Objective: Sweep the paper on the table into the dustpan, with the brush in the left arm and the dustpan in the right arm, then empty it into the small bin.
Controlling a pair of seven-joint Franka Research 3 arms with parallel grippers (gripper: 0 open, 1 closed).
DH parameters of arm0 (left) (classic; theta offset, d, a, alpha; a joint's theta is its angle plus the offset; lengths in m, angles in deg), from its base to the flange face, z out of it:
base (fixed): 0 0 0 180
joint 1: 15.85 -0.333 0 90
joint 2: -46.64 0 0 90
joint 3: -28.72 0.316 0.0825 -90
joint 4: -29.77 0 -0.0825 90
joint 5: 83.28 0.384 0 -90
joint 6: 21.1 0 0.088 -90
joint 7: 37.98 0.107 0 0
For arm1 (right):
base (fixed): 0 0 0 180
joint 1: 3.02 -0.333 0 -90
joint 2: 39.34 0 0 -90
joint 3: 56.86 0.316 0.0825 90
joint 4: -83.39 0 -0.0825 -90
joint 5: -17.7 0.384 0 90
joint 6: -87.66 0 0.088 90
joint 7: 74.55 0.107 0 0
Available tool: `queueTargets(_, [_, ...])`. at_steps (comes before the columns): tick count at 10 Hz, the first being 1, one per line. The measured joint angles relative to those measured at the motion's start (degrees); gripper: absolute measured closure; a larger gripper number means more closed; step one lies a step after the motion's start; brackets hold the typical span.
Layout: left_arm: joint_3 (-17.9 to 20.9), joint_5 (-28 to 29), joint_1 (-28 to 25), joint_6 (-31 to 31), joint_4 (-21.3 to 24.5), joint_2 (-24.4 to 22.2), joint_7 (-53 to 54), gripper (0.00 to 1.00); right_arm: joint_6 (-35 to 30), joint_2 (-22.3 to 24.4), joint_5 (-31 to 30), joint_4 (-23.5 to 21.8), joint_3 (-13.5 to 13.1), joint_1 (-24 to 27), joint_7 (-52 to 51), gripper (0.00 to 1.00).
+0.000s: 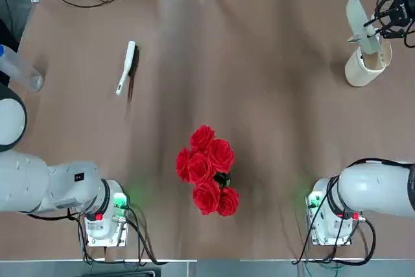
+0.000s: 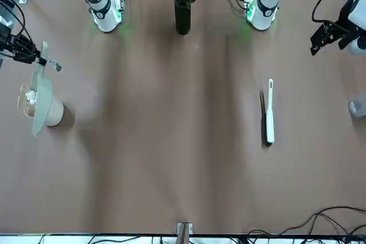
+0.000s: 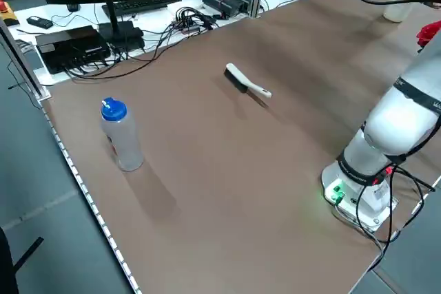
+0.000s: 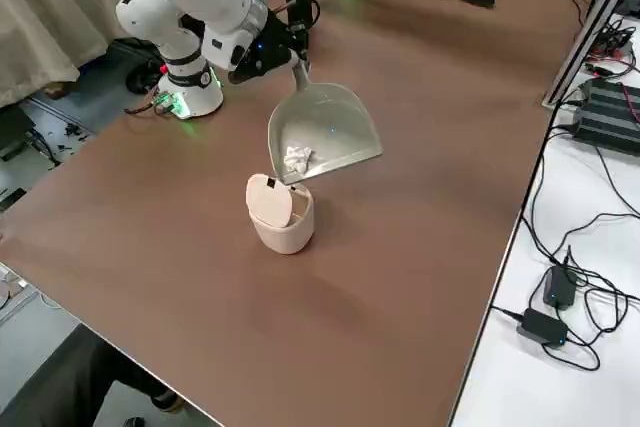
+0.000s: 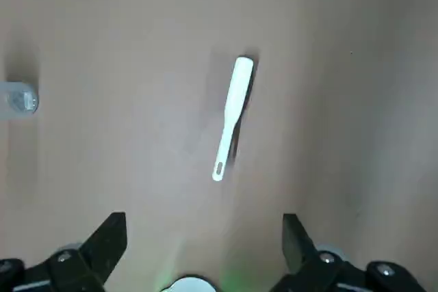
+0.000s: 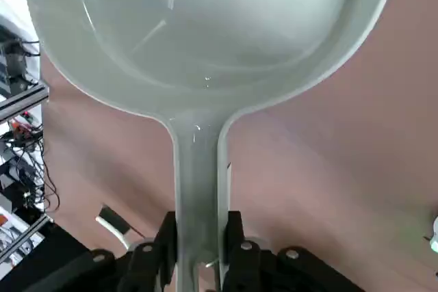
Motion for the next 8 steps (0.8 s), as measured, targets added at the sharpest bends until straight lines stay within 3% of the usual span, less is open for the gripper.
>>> queueTargets(8, [-1.2,0.0,0.0,0.1,0.0,0.0,-1.3,0.00,-0.2,-2.5,3.2,-0.1,-4.4,0.0,-4.4,0.67])
